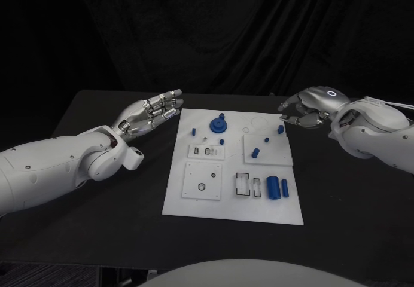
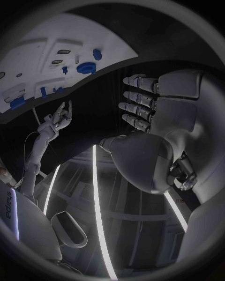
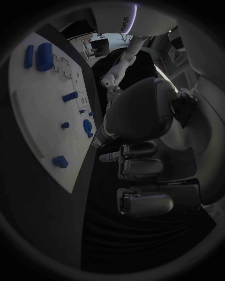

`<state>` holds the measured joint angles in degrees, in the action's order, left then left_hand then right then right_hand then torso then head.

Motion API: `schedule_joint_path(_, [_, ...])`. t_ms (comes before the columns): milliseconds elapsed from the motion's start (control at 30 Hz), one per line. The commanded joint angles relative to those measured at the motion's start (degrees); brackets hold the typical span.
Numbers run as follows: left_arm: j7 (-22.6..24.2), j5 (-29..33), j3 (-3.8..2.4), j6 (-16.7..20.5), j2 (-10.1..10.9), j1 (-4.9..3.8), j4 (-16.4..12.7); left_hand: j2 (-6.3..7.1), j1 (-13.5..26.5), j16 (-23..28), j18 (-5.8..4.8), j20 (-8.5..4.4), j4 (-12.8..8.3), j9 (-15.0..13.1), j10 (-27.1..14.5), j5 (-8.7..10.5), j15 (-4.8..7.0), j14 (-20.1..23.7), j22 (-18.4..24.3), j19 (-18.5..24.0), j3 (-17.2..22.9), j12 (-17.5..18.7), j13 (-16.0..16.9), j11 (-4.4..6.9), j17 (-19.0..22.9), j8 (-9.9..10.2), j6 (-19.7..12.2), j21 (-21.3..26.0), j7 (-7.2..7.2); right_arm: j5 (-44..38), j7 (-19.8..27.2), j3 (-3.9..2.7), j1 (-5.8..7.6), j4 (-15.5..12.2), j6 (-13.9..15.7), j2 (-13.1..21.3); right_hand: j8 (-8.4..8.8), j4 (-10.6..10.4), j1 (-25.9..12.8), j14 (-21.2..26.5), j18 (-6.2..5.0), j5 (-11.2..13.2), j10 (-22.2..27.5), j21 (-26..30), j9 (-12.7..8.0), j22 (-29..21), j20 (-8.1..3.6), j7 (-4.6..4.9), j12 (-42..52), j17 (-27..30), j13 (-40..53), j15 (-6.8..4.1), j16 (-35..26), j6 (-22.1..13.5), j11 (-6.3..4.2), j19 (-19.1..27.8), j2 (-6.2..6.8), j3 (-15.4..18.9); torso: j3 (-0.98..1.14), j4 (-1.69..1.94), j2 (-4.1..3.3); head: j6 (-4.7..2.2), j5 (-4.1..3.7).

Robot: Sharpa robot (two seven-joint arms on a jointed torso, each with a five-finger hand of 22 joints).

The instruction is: Assemble the parts on the task board

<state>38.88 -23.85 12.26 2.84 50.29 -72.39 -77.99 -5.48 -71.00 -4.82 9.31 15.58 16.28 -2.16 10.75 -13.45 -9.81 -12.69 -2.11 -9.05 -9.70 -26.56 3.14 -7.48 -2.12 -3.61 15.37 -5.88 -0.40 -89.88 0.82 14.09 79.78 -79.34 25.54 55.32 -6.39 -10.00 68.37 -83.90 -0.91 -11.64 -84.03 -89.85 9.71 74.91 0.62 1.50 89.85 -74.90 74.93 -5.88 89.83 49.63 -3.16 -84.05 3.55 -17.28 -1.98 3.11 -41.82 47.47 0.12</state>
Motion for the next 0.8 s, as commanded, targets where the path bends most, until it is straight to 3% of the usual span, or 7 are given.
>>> schedule_joint_path(33, [1.8, -0.3, -0.04, -0.4, 0.0, 0.48, 0.1, -0.48, -0.2, 0.2, 0.69, -0.01, 0.0, 0.1, -0.3, -0.28, 0.00, 0.4, 0.1, 0.5, -0.4, 0.4, -0.1, 0.04, 0.1, 0.3, -0.4, 0.1, 0.04, 0.4, -2.0, 0.06, -0.38, -0.4, 0.1, 1.1, 0.17, -0.5, 0.1, -6.1, 0.91, 0.5, -6.0, -0.2, 0.0, 15.1, 0.19, -0.03, 0.1, -15.1, 15.1, 0.13, 0.2, 0.1, 0.00, -5.9, 0.80, 0.0, 0.04, -0.38, 0.13, -0.07, 0.08])
schedule_joint_path(300, [2.0, -0.3, -0.05, -0.2, 0.0, 0.92, 0.5, -0.54, -0.3, 0.3, 0.70, -0.07, 0.0, 0.1, -0.4, -0.32, 0.07, 0.6, 0.1, 0.6, -0.4, 0.4, -0.1, 0.03, 0.1, 0.3, -0.4, 0.2, 0.05, 1.0, -1.9, 0.17, -1.08, 0.4, 0.7, 2.5, 1.13, -1.7, 0.6, -6.1, 0.91, 2.9, -6.0, -0.2, 0.1, 15.1, 0.17, -0.28, 0.1, -15.1, 15.1, 0.04, 0.2, -0.7, -0.17, -5.9, 1.80, 0.7, -0.02, -0.80, 0.59, -0.31, 0.22])
schedule_joint_path(533, [2.1, -0.3, -0.05, -0.2, 0.1, 1.08, 0.6, -0.57, -0.4, 0.3, 0.71, -0.12, 0.0, 0.1, -0.4, -0.38, 0.12, 0.7, 0.1, 0.6, -0.5, 0.4, -0.1, 0.03, 0.1, 0.3, -0.4, 0.2, 0.05, 1.7, -1.6, 0.18, -1.40, 0.9, 0.4, 2.3, 1.21, -2.2, 0.7, -6.1, 0.91, 3.7, -6.0, -0.2, 0.2, 15.1, 0.15, -0.27, 0.1, -15.1, 15.1, 0.03, 0.2, -0.5, -0.17, -5.9, 2.16, 1.0, -0.01, -0.98, 0.91, 0.24, 0.73])
schedule_joint_path(800, [2.1, -0.3, -0.05, -0.2, 0.2, 1.19, 0.6, -0.57, -0.4, 0.3, 0.71, -0.13, 0.0, 0.1, -0.4, -0.39, 0.13, 0.7, 0.1, 0.7, -0.5, 0.4, -0.1, 0.02, 0.1, 0.3, -0.4, 0.2, 0.05, 1.8, -1.5, 0.19, -1.97, 2.5, -0.6, 1.2, 1.41, -2.9, 1.2, -6.1, 0.91, 5.1, -6.0, -0.2, 0.4, 15.1, 0.17, -0.16, 0.1, -15.1, 15.1, 0.07, 0.2, -0.4, -0.09, -5.9, 2.73, 1.5, 0.04, -0.92, 1.02, 0.35, 0.74])
